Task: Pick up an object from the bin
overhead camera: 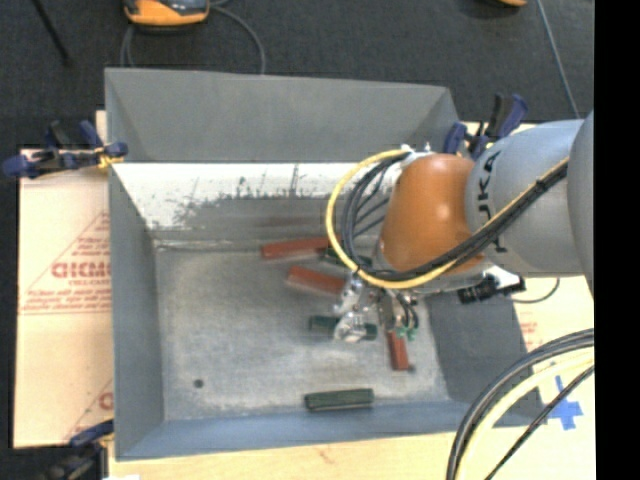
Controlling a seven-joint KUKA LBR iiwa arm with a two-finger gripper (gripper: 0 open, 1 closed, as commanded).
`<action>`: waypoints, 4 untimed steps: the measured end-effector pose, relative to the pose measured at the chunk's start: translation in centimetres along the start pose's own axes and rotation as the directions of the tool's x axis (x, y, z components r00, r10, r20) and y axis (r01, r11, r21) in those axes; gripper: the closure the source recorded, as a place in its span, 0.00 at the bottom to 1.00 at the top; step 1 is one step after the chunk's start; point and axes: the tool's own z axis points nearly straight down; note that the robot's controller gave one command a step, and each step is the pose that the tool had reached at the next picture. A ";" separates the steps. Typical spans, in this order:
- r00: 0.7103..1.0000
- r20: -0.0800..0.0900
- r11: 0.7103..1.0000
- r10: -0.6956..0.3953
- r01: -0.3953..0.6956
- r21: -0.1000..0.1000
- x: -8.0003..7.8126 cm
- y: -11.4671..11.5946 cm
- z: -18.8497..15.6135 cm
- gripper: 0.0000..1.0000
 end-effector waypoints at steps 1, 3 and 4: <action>1.000 0.003 1.000 0.000 0.000 0.000 0.0 0.0 -0.4 1.00; 1.000 -0.004 1.000 0.000 0.000 0.000 0.0 0.0 -1.0 1.00; 1.000 -0.008 1.000 0.000 0.000 0.000 0.1 0.0 -2.2 1.00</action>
Offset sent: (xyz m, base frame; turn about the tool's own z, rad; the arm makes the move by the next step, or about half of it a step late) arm 0.0001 0.0000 0.0108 0.0000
